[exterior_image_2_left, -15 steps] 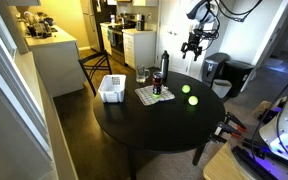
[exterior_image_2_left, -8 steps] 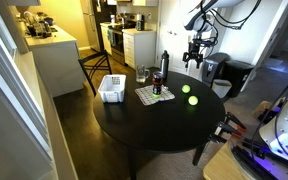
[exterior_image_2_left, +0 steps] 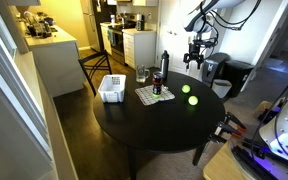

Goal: Put a ball in the cup

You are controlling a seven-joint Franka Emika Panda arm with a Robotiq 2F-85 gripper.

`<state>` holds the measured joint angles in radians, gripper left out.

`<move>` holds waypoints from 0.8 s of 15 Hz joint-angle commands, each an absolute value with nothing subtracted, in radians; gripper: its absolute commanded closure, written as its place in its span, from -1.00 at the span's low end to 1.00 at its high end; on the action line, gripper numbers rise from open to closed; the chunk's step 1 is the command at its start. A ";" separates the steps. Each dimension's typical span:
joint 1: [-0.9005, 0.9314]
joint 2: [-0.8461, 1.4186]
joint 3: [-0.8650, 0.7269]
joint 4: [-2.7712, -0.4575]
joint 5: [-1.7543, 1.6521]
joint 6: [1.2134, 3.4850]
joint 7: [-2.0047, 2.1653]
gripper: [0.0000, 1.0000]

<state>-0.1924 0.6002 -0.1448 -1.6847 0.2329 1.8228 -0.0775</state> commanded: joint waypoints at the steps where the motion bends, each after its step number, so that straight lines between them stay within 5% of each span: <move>1: -0.201 0.616 -0.129 -1.678 0.212 1.836 -0.059 -1.00; 12: -0.110 0.882 -0.215 -1.633 -0.016 2.240 0.171 -1.00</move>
